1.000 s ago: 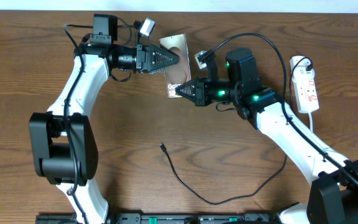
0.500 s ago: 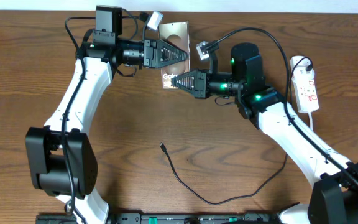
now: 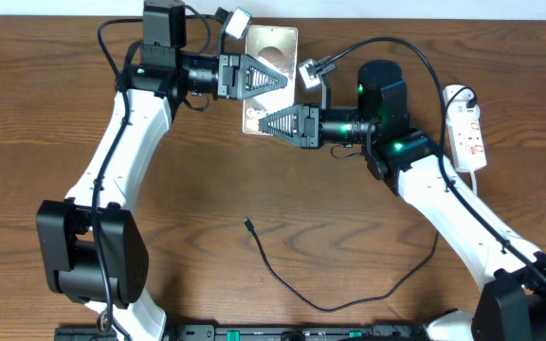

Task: Plug charger to phone and switch on socket
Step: 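Lower the right gripper and grasp the black USB-C cable plug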

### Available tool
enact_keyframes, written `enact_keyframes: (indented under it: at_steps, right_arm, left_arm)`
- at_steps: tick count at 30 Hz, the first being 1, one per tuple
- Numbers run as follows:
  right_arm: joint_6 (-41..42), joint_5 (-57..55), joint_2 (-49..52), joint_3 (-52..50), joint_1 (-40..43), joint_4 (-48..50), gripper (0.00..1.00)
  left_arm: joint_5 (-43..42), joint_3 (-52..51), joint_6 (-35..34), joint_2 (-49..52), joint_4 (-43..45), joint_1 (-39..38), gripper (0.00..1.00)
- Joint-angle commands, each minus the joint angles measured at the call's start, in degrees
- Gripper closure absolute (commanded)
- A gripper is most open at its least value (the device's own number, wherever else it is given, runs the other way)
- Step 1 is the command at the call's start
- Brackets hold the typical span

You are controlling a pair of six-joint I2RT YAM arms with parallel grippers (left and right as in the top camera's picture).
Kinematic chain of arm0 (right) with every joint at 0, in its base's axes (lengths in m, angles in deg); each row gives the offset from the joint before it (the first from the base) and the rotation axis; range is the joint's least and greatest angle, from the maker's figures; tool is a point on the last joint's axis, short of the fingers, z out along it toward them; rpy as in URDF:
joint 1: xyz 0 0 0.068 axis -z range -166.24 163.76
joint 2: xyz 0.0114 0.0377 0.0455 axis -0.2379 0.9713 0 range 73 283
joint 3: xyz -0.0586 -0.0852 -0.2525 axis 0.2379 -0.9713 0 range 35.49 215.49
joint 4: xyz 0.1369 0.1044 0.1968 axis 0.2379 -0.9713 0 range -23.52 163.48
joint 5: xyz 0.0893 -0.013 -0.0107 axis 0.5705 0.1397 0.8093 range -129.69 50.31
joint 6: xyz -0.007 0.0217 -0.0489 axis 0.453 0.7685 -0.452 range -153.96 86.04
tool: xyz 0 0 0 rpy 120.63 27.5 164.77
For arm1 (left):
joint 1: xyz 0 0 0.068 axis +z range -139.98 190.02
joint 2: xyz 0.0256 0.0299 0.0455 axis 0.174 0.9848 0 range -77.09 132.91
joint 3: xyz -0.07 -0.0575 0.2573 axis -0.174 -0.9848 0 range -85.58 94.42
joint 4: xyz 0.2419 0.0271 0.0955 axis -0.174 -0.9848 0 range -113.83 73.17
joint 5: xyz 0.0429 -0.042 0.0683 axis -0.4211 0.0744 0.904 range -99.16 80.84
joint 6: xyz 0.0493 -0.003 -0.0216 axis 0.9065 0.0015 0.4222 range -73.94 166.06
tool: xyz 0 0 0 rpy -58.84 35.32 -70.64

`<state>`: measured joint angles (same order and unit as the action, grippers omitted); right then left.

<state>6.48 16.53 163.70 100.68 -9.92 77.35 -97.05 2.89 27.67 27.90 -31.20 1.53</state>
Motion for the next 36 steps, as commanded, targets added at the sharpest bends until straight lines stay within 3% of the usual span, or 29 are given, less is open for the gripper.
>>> enact_keyframes:
  at_steps: [1, 4, 11, 15, 19, 21, 27, 33, 36]
  right_arm:
    - [-4.1, -3.7, 0.9, 0.2, 1.1, -1.6, 0.67]
    - [-7.9, -3.5, 0.9, 0.2, 3.4, -4.9, 0.50]
    - [-21.1, -4.4, 0.9, 0.2, 8.8, -19.8, 0.21]
    - [-27.5, -14.8, 0.9, 0.2, 9.8, -31.5, 0.18]
    - [-28.5, -28.9, 0.9, 0.1, 9.0, -42.5, 0.19]
    - [-29.4, -32.2, 0.9, -0.1, 7.7, -45.7, 0.23]
    - [-32.2, -37.3, 0.9, -0.1, -1.4, -50.2, 0.30]
    - [-32.2, -42.2, 2.0, -0.1, -13.1, -49.1, 0.28]
    - [-32.2, -45.2, 4.5, 0.0, -18.9, -47.6, 0.28]
  left_arm:
    - [5.1, 0.6, -0.2, -3.1, -0.3, -1.9, 0.93]
    - [13.6, 0.2, 3.7, -3.1, -6.3, -2.0, 0.92]
    - [46.4, -0.2, 11.3, -3.1, -26.2, -5.1, 0.93]
    - [59.8, -1.0, 10.4, -3.1, -29.4, -8.8, 0.93]
    - [78.2, -2.3, 3.0, -3.0, -31.8, -12.6, 0.92]
    - [83.1, -2.5, -0.5, -3.0, -32.8, -13.2, 0.93]
    - [80.0, -2.4, -8.1, -3.1, -33.4, -9.9, 0.93]
    - [58.3, -2.4, -8.5, -3.1, -33.9, -0.6, 0.93]
    - [51.3, -2.4, -8.3, -3.1, -34.5, 3.6, 0.93]
